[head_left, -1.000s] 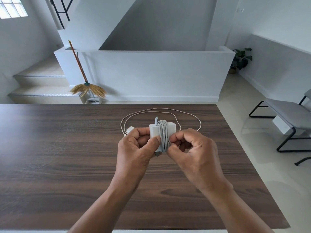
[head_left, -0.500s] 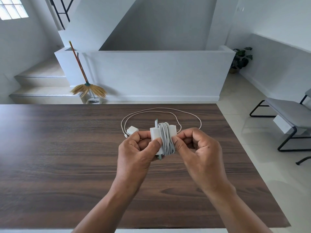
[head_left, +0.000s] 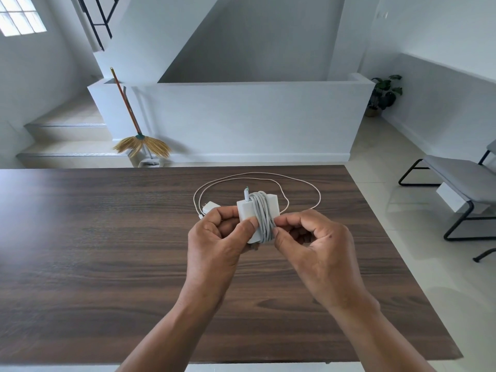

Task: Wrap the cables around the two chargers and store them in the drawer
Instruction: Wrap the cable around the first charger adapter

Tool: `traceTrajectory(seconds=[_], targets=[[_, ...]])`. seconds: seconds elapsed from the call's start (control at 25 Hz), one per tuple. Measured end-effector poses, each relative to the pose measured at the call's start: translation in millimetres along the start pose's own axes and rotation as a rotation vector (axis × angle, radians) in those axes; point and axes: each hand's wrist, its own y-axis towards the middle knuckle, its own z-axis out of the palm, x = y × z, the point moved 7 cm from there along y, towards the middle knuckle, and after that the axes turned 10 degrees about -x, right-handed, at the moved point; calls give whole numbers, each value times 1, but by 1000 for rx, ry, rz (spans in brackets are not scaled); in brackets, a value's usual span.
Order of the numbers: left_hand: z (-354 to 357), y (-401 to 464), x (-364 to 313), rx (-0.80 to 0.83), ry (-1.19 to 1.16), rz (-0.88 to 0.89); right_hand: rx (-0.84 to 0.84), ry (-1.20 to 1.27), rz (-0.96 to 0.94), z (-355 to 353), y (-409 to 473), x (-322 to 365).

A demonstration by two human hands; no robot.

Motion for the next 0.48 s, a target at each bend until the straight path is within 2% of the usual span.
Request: traceTrajectory(seconds=[0.48], targets=[[5,-6,-3,5,-12,-3,-94,-129,-89,-9,-4,13]])
